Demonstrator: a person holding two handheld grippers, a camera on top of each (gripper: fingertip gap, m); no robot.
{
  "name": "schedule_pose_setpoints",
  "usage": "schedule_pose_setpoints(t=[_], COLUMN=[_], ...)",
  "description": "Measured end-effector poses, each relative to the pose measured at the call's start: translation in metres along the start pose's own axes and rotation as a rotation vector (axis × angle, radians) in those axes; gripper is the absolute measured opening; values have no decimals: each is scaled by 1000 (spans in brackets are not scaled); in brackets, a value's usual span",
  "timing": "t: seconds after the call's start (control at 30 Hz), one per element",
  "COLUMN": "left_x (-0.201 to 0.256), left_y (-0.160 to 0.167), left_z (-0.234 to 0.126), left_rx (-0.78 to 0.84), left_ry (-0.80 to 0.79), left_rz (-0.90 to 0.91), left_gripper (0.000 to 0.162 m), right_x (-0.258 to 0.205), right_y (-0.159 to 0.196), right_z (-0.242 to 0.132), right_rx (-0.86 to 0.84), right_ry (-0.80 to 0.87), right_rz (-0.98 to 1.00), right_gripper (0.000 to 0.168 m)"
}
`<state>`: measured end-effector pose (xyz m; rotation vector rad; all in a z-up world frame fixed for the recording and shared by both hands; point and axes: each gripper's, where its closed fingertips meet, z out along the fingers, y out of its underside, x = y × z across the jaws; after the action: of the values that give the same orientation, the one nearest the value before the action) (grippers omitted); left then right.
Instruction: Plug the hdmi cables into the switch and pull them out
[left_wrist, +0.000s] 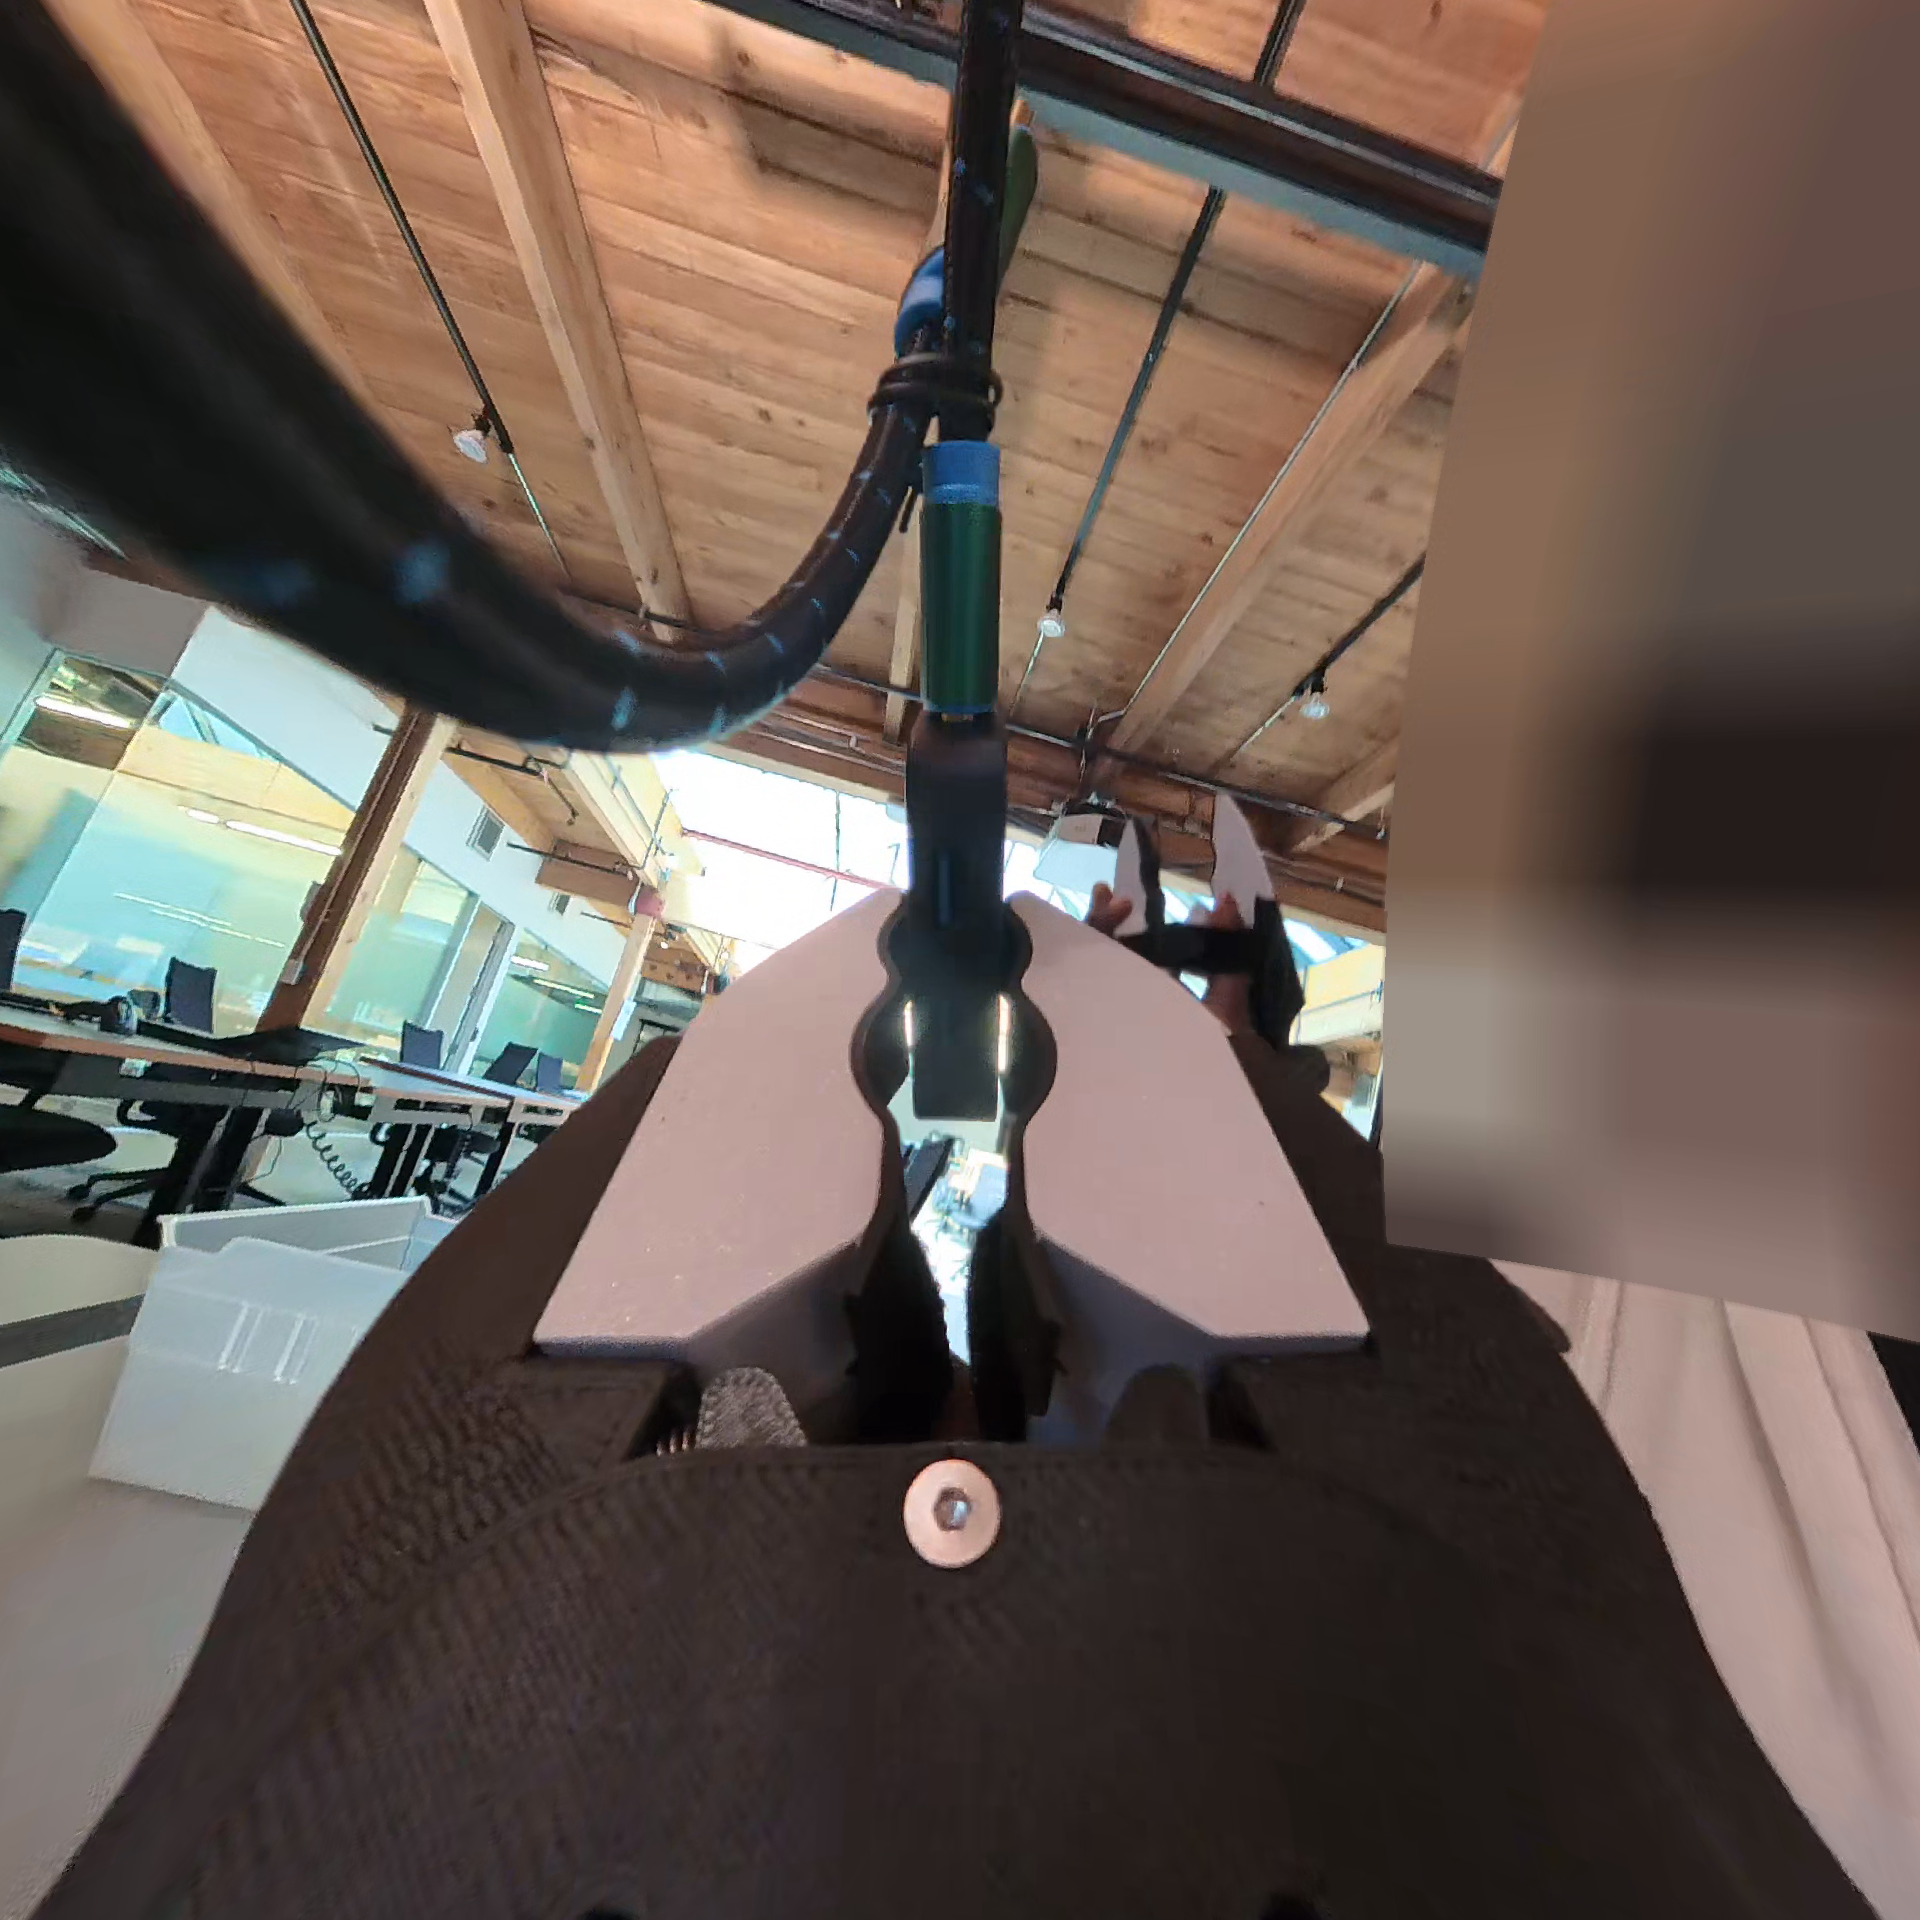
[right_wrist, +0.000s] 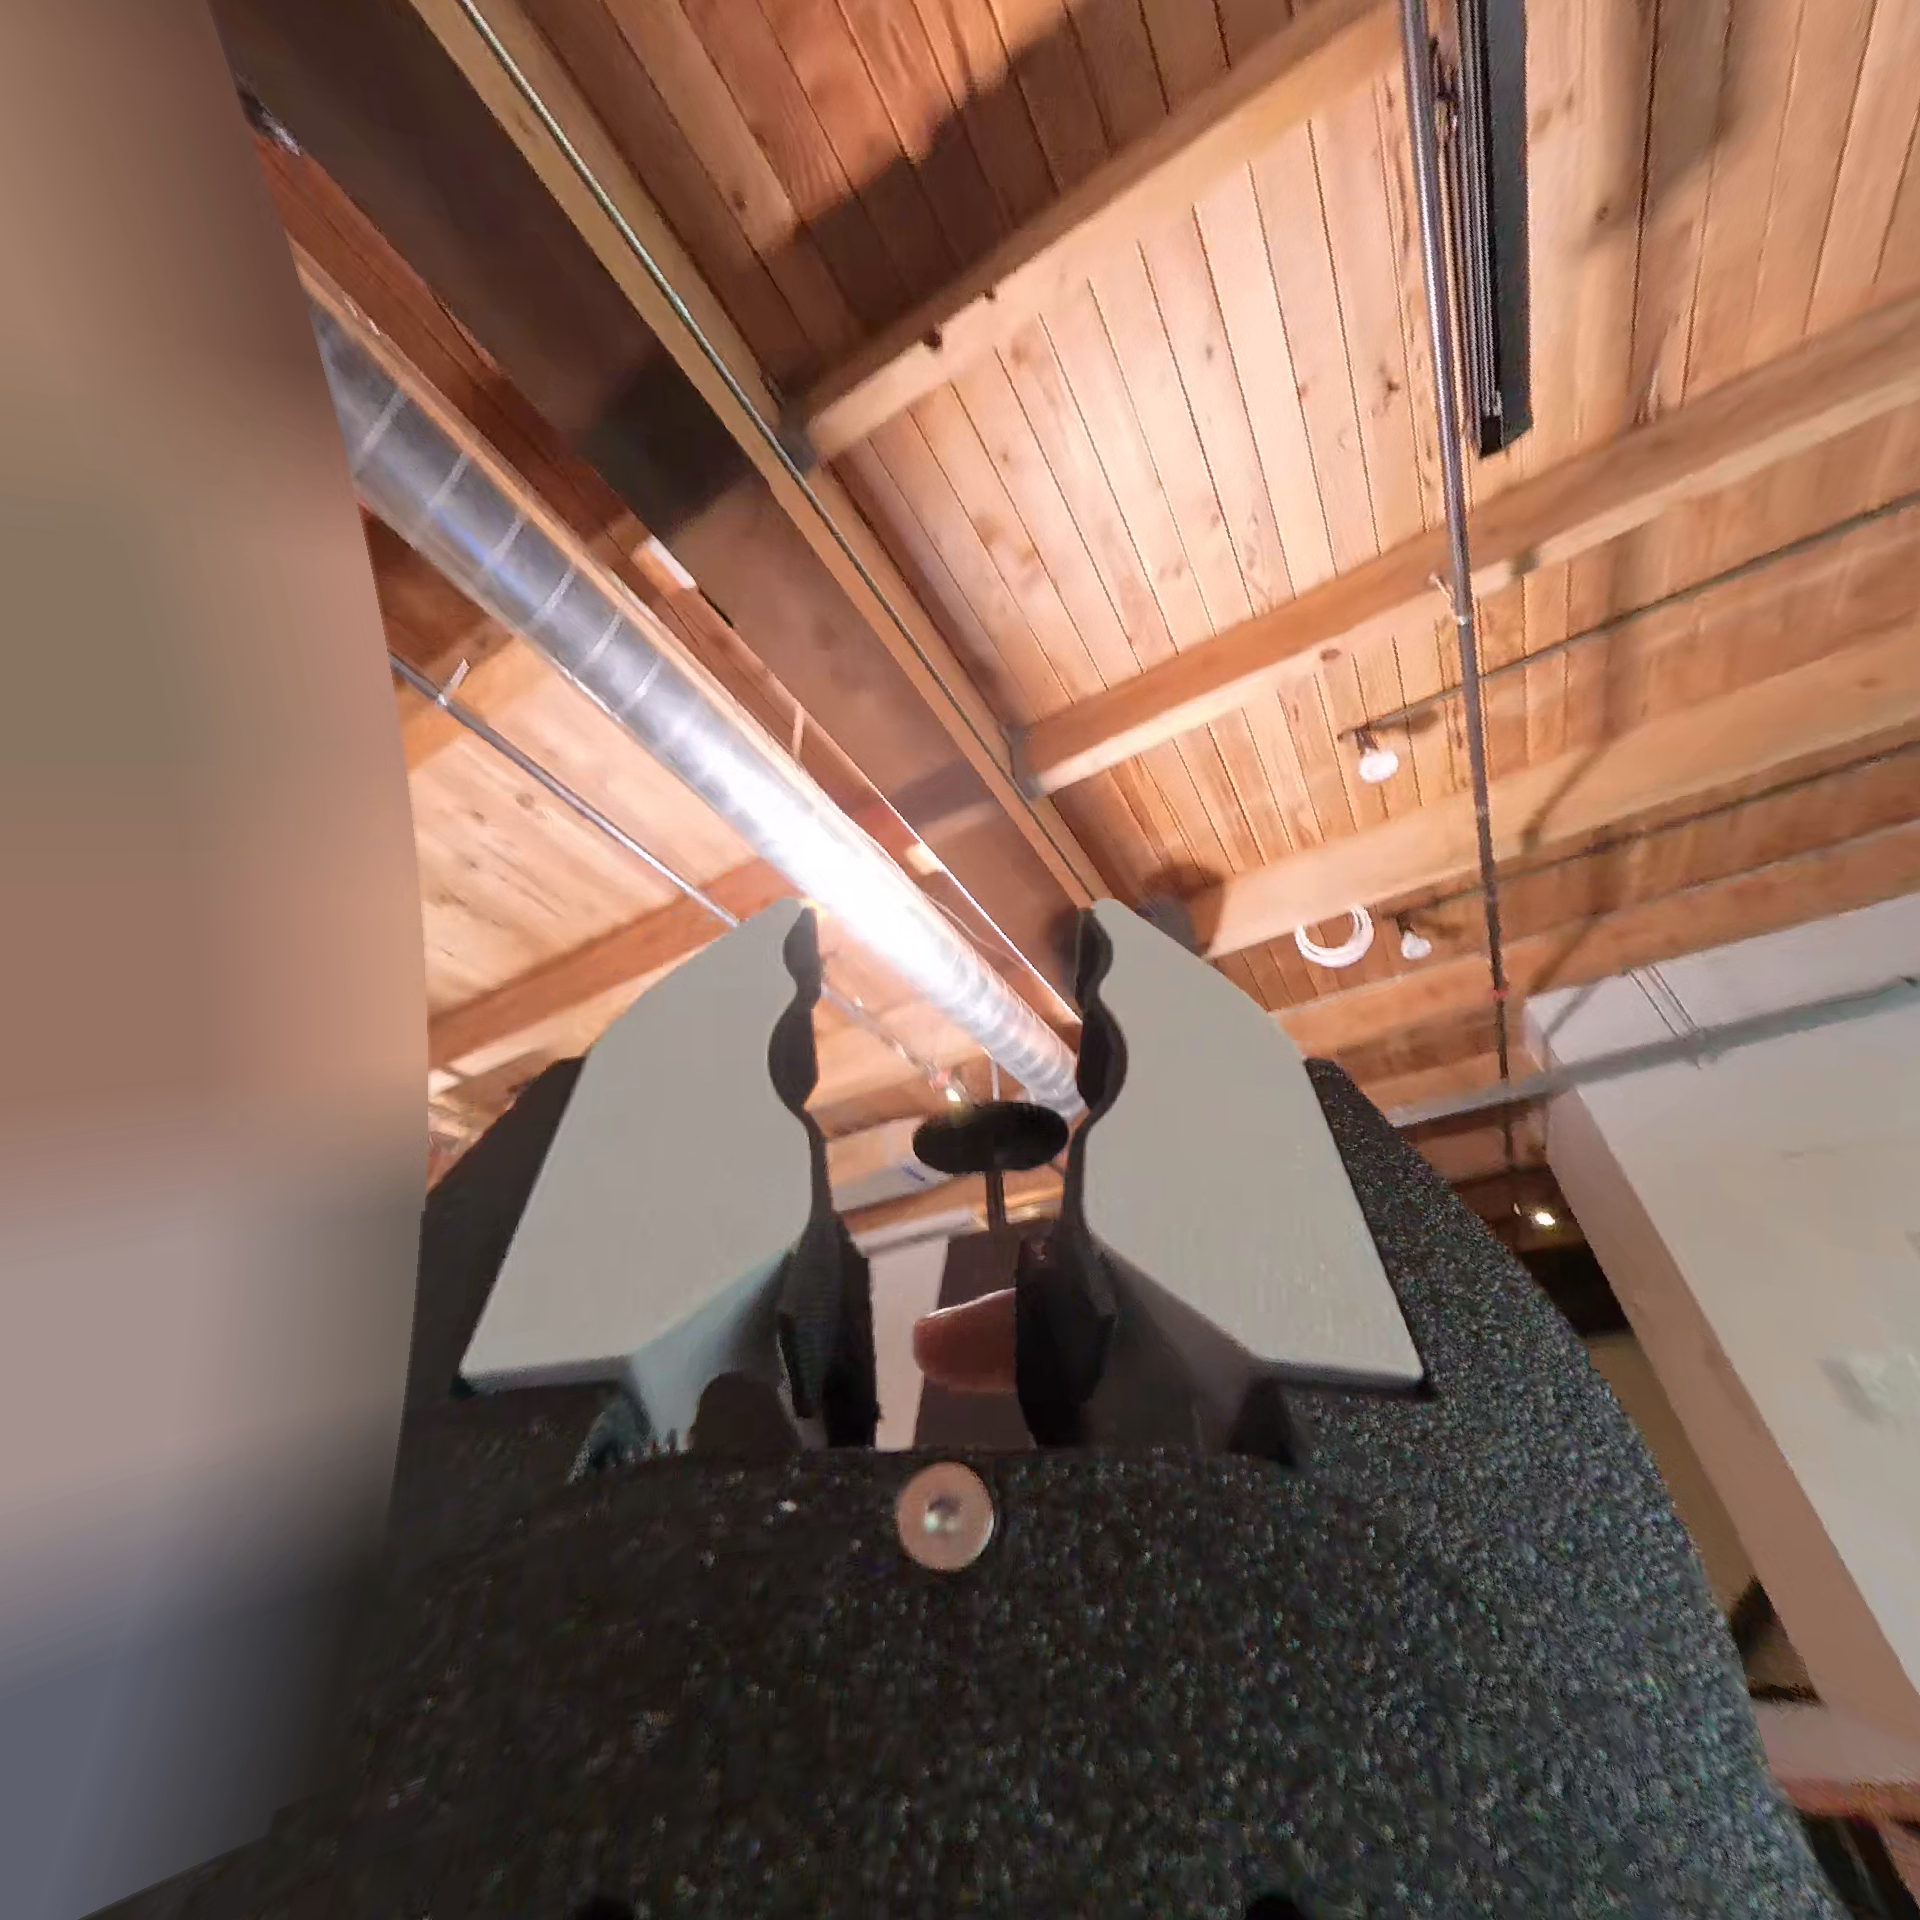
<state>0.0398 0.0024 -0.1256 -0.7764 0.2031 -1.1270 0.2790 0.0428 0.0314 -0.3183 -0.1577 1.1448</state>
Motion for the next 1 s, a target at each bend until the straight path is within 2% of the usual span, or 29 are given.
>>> schedule_pose_setpoints(t=[0.17, 0.27, 0.4, 0.5, 0.6, 0.77, 0.8, 0.87, 1.0], left_x=[-2, -2, -1, 0, 2, 5, 6, 9, 11], left_y=[-10, -11, -7, -6, -2, 13, 16, 22, 26], left_z=[-1, 0, 3, 5, 7, 8, 8, 9, 11], left_rx=[81, 96, 78, 81, 66, -7, -29, -59, -113], left_ry=[-15, -27, -29, -24, -19, -27, -29, -16, -15], left_rz=[-53, -59, -48, -63, -71, -46, -37, -26, -12], left_gripper=[14, 14, 14, 14, 14, 14, 14, 14, 14], right_x=[40, 47, 19, -33, -84, -125, -131, -132, -129], right_y=[-6, 19, 95, 162, 207, 231, 234, 239, 235], right_z=[-25, -34, -44, -59, -70, -60, -61, -61, -63], right_rx=[-22, -126, -395, -631, -785, -785, -798, -806, -788], right_ry=[111, 130, 32, -111, -259, -403, -437, -436, -466], right_rz=[4, 49, 303, 558, 676, 644, 639, 600, 636], right_gripper=[44, 43, 46, 57, 70, 54, 45, 19, 15])
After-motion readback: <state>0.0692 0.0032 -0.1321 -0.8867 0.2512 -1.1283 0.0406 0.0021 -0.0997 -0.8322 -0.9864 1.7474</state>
